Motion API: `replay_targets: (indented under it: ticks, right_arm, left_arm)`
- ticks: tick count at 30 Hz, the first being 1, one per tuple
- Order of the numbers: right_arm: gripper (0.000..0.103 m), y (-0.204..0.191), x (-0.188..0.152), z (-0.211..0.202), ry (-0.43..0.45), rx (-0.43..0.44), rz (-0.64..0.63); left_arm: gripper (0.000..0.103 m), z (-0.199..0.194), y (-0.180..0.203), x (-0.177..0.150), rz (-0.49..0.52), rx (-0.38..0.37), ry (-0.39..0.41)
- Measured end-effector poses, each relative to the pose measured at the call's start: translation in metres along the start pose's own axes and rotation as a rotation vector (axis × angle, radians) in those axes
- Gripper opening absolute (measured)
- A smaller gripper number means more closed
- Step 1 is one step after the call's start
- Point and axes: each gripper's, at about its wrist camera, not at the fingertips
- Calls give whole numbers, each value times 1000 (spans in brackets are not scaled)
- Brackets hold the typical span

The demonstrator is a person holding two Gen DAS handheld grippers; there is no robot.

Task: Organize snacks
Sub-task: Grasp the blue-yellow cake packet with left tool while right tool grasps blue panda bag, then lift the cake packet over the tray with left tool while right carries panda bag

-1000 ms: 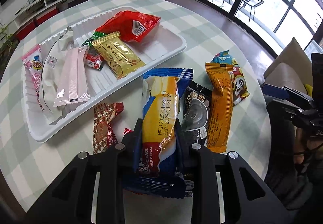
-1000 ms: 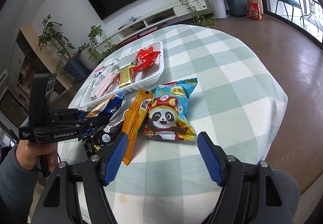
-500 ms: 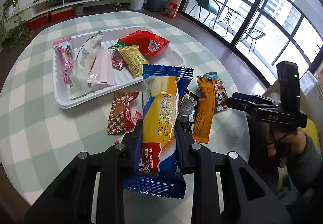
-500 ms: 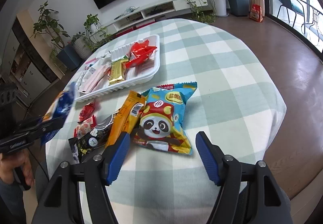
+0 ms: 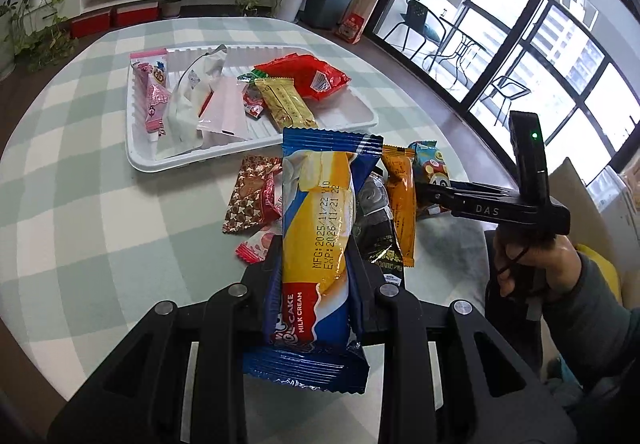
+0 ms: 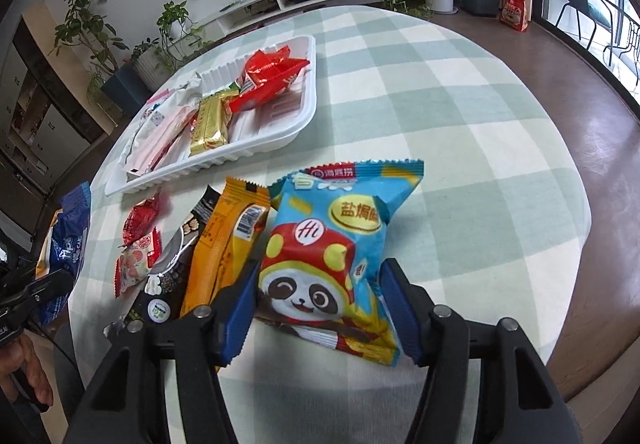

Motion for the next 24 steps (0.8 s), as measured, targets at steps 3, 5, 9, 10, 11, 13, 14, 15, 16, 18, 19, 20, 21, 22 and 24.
replay_targets:
  ticks: [3, 5, 9, 10, 11, 13, 14, 15, 16, 18, 19, 20, 21, 22, 24]
  right_arm:
    - [57, -1, -1, -1, 0, 2, -9]
    - [54, 2, -2, -3, 7, 16, -2]
    - [51, 6, -5, -8, 16, 27, 11]
    - [51, 8, -6, -11, 20, 31, 22]
    - [50, 10, -6, -13, 22, 35, 33]
    - [50, 15, -8, -18, 31, 39, 54]
    - [50, 18, -8, -20, 35, 37, 65]
    - [50, 20, -9, -22, 38, 38, 75]
    - [50, 23, -8, -24, 43, 43, 88]
    - [50, 29, -8, -31, 60, 43, 108]
    - [50, 31, -7, -34, 68, 41, 117]
    - [50, 34, -6, -37, 75, 41, 128]
    - [50, 38, -5, -40, 82, 44, 140]
    - [50, 43, -4, -44, 91, 46, 154]
    - [50, 50, 1, -52, 110, 39, 170]
  left_arm:
    - [25, 3, -1, -1, -8, -2, -3]
    - [25, 5, -2, -2, -14, -4, -3]
    - [25, 6, -6, -3, -23, -3, -1]
    - [25, 6, -6, -4, -26, -3, 0]
    - [25, 5, -7, -4, -29, -3, 3]
    - [25, 4, -9, -5, -36, -2, 8]
    - [25, 3, -10, -5, -40, -2, 11]
    - [25, 2, -11, -5, -44, -2, 13]
    - [25, 1, -12, -6, -47, -1, 17]
    - [25, -1, -13, -6, -54, -1, 23]
    - [25, -2, -14, -6, -57, 0, 27]
    - [25, -4, -15, -7, -60, 0, 31]
    - [25, -5, -16, -6, -63, 0, 35]
    - [25, -7, -17, -6, -66, 1, 41]
    - [25, -13, -22, -2, -74, 8, 58]
Point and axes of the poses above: each gripper's, at about its wrist camera, not at the fingertips, and z roughly the way its jaws point, y to its right, x to its top, and after that the axes turned 4 degrees about y, right-handed
